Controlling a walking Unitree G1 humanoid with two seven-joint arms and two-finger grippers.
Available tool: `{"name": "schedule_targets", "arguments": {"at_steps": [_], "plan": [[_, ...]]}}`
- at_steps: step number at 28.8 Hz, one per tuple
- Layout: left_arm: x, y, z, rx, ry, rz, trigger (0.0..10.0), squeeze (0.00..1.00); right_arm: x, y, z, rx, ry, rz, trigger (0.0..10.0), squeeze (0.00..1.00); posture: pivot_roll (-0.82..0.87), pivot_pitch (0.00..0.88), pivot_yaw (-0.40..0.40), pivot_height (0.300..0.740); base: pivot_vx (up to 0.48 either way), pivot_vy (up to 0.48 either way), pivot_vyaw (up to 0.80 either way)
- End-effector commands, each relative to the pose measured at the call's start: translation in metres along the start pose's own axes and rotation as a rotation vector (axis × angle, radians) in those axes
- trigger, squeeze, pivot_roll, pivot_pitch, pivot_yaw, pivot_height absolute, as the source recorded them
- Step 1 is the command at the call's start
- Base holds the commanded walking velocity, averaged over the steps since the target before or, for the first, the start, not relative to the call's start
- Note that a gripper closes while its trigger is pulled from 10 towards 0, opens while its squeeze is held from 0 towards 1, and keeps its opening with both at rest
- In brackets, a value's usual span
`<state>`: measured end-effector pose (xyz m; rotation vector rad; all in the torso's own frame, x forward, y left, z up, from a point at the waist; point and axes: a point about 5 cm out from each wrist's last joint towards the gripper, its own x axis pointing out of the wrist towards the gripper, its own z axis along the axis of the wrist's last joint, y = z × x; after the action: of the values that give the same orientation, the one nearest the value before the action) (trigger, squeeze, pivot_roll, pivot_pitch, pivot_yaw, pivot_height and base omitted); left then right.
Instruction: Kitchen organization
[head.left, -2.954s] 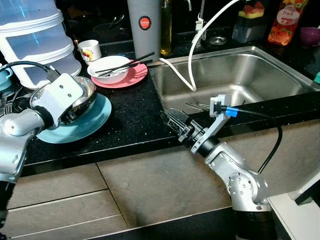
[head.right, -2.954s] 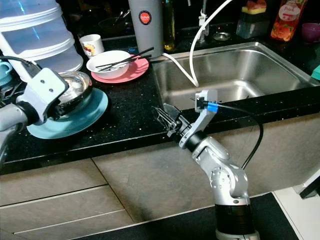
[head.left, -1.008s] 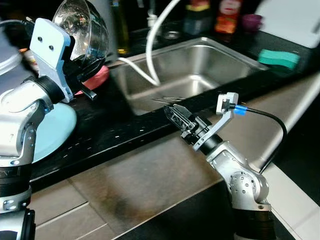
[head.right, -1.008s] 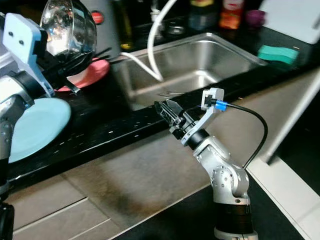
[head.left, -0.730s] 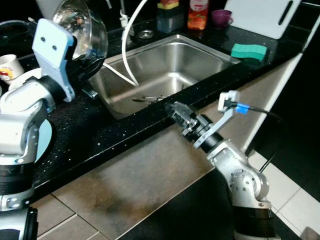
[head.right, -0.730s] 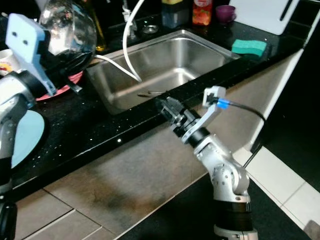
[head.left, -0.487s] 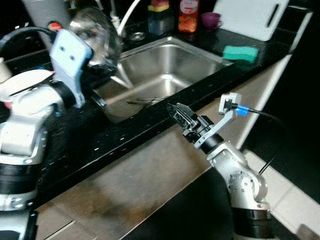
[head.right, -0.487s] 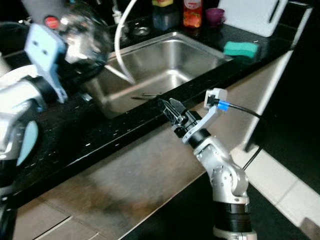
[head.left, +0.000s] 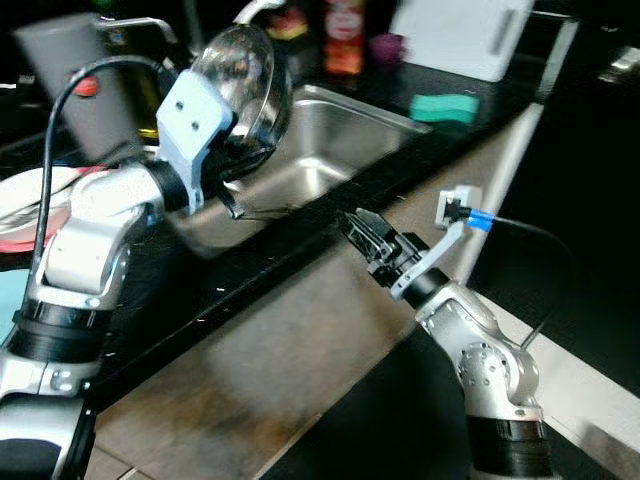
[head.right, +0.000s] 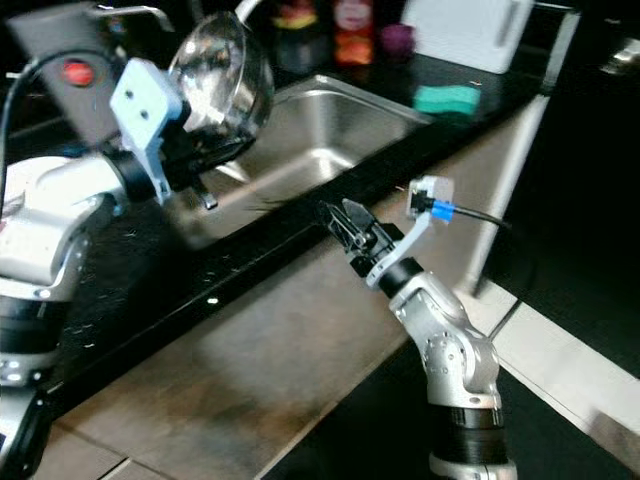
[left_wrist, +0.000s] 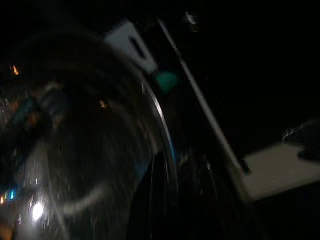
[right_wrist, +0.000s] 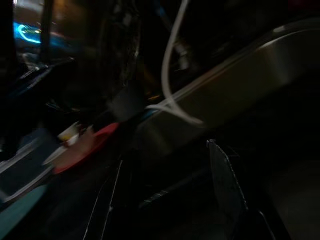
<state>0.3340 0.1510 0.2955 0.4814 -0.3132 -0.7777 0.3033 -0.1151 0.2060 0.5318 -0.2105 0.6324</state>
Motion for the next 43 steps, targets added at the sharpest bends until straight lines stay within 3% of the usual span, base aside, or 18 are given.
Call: {"name": "schedule_targets", "arguments": {"at_steps": [1, 6, 13, 25, 29, 33, 36, 40, 43], "plan": [[0.002, 0.000, 0.002, 0.033, -0.030, 0.018, 10.0, 0.00, 0.001, 0.003, -0.001, -0.007, -0.006, 0.002, 10.0, 0.00, 0.01, 0.000, 0.094, 0.740, 0.000, 0.000, 0.00], [0.006, -0.001, 0.001, 0.071, -0.021, 0.043, 10.0, 0.00, 0.001, 0.004, -0.001, -0.013, -0.004, 0.005, 10.0, 0.00, 0.00, 0.000, 0.095, 0.740, 0.000, -0.192, 0.00], [0.007, 0.004, 0.001, 0.021, -0.050, 0.103, 10.0, 0.00, 0.001, 0.005, -0.003, -0.014, 0.004, 0.009, 10.0, 0.00, 0.01, 0.000, 0.092, 0.740, 0.000, -0.133, 0.00], [0.008, 0.007, 0.000, 0.033, -0.044, 0.129, 10.0, 0.00, 0.001, 0.007, -0.004, -0.008, 0.004, 0.011, 10.0, 0.00, 0.01, 0.000, 0.096, 0.740, 0.000, 0.000, 0.00], [0.005, 0.015, -0.008, 0.032, -0.008, 0.158, 10.0, 0.00, 0.001, 0.008, -0.004, -0.007, 0.004, 0.012, 10.0, 0.00, 0.01, 0.000, 0.096, 0.740, 0.000, 0.000, 0.00], [0.001, 0.028, -0.031, 0.040, 0.079, 0.182, 10.0, 0.00, 0.001, 0.008, -0.004, -0.006, 0.009, 0.014, 10.0, 0.00, 0.01, 0.000, 0.091, 0.740, 0.000, 0.000, 0.00], [0.001, 0.029, -0.039, 0.037, 0.106, 0.168, 10.0, 0.00, 0.001, 0.009, -0.004, -0.006, 0.011, 0.015, 10.0, 0.00, 0.00, 0.000, 0.093, 0.740, 0.000, 0.000, 0.00], [0.005, 0.022, -0.058, -0.053, 0.102, 0.091, 10.0, 0.00, -0.002, 0.010, -0.003, -0.008, 0.012, 0.014, 10.0, 0.00, -0.02, 0.000, 0.097, 0.740, 0.000, 0.000, 0.00], [0.008, 0.018, -0.060, -0.065, 0.097, 0.070, 10.0, 0.00, -0.004, 0.011, -0.002, -0.010, 0.012, 0.013, 10.0, 0.00, -0.02, 0.000, 0.098, 0.740, 0.000, 0.000, 0.00]]}}
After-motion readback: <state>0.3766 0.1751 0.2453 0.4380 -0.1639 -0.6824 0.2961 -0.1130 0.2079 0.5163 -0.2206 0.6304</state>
